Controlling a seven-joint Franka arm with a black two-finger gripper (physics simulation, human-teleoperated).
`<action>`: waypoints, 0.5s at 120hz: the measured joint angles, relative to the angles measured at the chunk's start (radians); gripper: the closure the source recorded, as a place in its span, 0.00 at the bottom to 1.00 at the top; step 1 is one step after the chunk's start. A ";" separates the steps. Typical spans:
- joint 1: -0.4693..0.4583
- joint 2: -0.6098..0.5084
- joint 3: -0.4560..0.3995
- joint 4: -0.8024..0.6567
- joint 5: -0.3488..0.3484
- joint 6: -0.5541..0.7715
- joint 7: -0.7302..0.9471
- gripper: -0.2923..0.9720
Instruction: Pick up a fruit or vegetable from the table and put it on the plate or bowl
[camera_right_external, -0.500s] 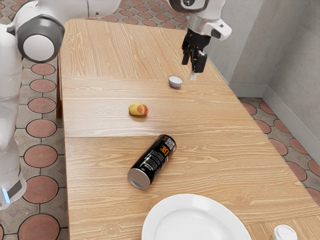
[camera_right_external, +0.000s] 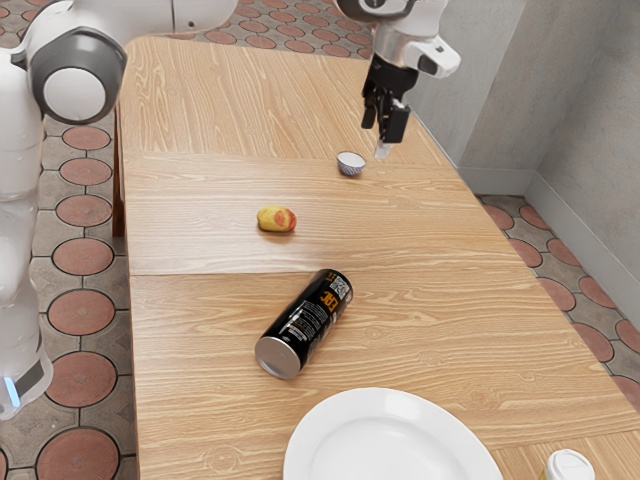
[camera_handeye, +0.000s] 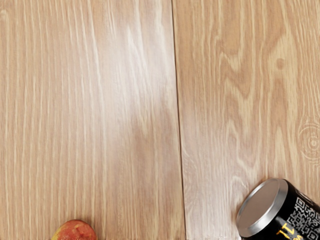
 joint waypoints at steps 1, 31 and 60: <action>0.001 0.001 0.001 -0.001 0.000 -0.002 0.002 0.23; 0.121 0.012 0.005 -0.092 0.006 -0.004 0.089 0.23; 0.125 -0.016 0.002 -0.237 0.009 0.090 0.210 0.23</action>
